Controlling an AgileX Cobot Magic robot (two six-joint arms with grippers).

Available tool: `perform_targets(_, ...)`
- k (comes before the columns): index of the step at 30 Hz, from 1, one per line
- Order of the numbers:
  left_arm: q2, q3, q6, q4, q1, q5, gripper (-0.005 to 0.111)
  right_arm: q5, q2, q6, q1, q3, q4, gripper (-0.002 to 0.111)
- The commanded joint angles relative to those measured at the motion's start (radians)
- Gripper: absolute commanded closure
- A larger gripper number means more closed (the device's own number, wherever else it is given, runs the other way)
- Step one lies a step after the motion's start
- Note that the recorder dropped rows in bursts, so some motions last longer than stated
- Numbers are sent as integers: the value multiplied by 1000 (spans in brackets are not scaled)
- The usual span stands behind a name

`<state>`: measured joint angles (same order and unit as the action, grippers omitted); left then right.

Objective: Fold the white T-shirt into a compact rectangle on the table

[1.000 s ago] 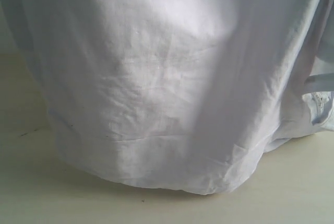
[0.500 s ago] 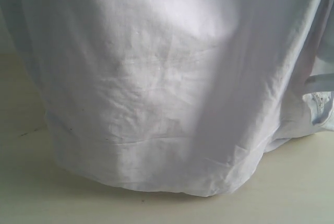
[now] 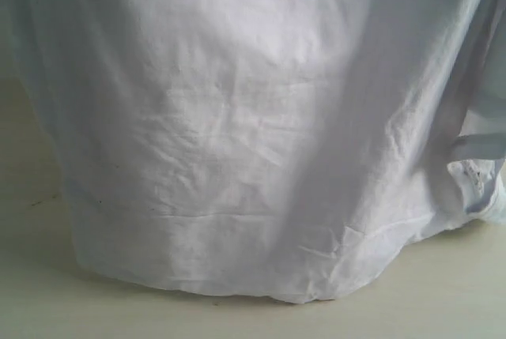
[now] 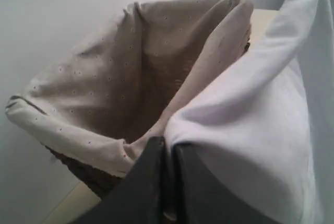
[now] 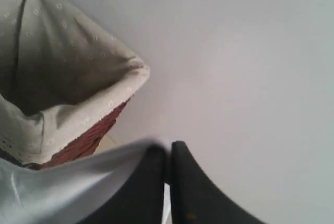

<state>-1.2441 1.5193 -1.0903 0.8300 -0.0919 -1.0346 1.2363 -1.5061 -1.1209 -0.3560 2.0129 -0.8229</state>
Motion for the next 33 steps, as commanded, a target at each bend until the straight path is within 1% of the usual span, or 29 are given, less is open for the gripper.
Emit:
perform_targets(1, -75, -51, 24, 0, 2, 265, 107, -59, -96, -11, -6, -4, 32, 108)
perform_targets(3, -107, -51, 29, 48, 2, 503, 107, -282, -128, -104, -6, -4, -20, 108)
perform_targets(5, -129, -48, 21, 120, 2, 743, 107, -517, -151, -213, -6, -4, -146, 108)
perform_targets(7, -148, -22, 21, 127, 2, 809, 107, -656, -162, -324, -6, -4, -286, 108)
perform_targets(8, -156, -3, 15, 127, 2, 812, 107, -697, -164, -390, -6, -1, -347, 108)
perform_targets(10, -172, 41, -15, 127, 2, 777, 107, -743, -166, -501, -6, 13, -480, 108)
perform_targets(11, -177, 59, -17, 125, 2, 751, 107, -734, -166, -514, -6, 22, -516, 108)
perform_targets(14, -174, 92, -17, 128, 2, 634, 107, -649, -147, -504, -6, 48, -522, 108)
perform_targets(17, -156, 94, -15, 126, 2, 481, 107, -501, -115, -488, -6, 50, -504, 108)
perform_targets(20, -136, 94, -15, 88, 2, 293, 107, -326, -85, -441, -6, 50, -413, 108)
perform_targets(22, -124, 94, -9, 62, 2, 188, 107, -217, -65, -390, -6, 50, -294, 108)
perform_targets(24, -114, 94, 1, 43, 2, 104, 107, -144, -52, -329, -6, 50, -164, 108)
perform_targets(28, -88, 94, 4, 19, 2, 26, 107, -45, -40, -222, -6, 50, 15, 108)
perform_targets(33, -58, 94, 6, 17, 2, -33, 107, -15, -40, -207, -6, 50, 44, 108)
